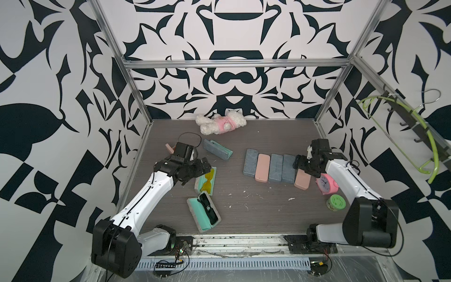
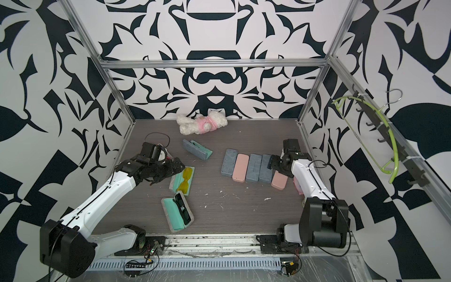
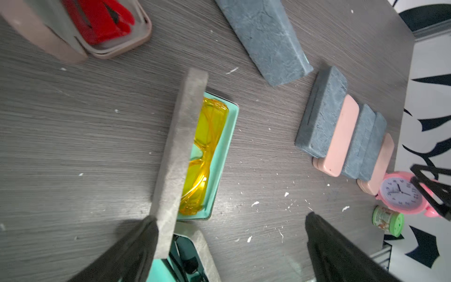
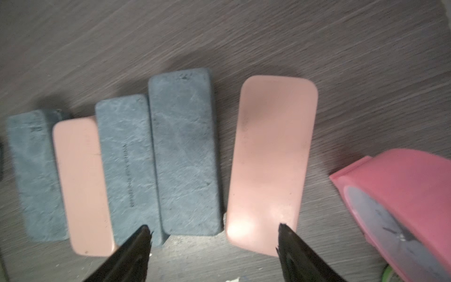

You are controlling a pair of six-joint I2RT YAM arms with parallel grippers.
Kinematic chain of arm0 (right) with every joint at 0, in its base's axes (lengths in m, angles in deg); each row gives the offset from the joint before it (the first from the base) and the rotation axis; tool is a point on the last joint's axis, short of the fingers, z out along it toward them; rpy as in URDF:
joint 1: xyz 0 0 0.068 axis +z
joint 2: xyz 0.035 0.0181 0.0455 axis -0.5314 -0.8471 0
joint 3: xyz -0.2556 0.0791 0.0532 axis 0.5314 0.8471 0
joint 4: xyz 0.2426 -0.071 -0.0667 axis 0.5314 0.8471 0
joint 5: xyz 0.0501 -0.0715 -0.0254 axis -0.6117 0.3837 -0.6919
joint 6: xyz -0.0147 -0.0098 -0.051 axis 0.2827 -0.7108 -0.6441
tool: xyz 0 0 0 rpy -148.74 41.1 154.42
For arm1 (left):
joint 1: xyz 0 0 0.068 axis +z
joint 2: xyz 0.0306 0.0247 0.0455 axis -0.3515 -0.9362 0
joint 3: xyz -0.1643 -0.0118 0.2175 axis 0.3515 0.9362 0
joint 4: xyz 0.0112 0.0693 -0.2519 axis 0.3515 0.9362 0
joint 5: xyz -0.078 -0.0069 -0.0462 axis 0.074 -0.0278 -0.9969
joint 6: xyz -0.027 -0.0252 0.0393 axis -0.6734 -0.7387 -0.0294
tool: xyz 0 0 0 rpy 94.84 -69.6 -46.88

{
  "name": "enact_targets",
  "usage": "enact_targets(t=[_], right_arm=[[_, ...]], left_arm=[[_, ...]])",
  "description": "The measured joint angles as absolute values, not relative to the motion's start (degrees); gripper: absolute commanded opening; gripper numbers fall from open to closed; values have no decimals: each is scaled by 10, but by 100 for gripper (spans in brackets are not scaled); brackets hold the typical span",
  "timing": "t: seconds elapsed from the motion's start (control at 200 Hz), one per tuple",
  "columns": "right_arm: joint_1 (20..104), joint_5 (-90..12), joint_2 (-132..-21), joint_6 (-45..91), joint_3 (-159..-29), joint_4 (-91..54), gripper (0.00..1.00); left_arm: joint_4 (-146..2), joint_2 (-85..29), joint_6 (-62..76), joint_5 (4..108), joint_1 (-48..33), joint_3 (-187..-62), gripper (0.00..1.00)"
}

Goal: Close the glasses case
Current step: Place the glasses case at the center of the board, then adjust the glasses case at the center of the board.

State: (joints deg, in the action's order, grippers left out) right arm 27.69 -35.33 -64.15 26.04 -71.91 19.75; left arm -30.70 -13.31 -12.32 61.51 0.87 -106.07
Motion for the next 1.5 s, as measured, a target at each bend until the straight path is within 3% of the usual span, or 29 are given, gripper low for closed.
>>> enact_targets(t=[0.18, 0.41, 0.765, 1.12, 1.225, 1.5], right_arm=[[319, -414, -591, 298, -680, 190, 83], [509, -425, -586, 362, -679, 160, 83], [681, -410, -693, 446, -709, 108, 82], [716, -401, -746, 469, -740, 86, 80], [716, -401, -753, 473, -744, 84, 80], [724, -401, -779, 477, -749, 76, 78]], left_arm=[[-305, -162, -104, 619, 35, -1061, 99], [-315, -211, -81, 617, 43, -1061, 98], [-339, -261, -54, 603, 48, -1061, 93], [-365, -267, -44, 574, 49, -1049, 86], [-368, -267, -46, 562, 49, -1042, 77], [-389, -268, -57, 533, 50, -1030, 69]])
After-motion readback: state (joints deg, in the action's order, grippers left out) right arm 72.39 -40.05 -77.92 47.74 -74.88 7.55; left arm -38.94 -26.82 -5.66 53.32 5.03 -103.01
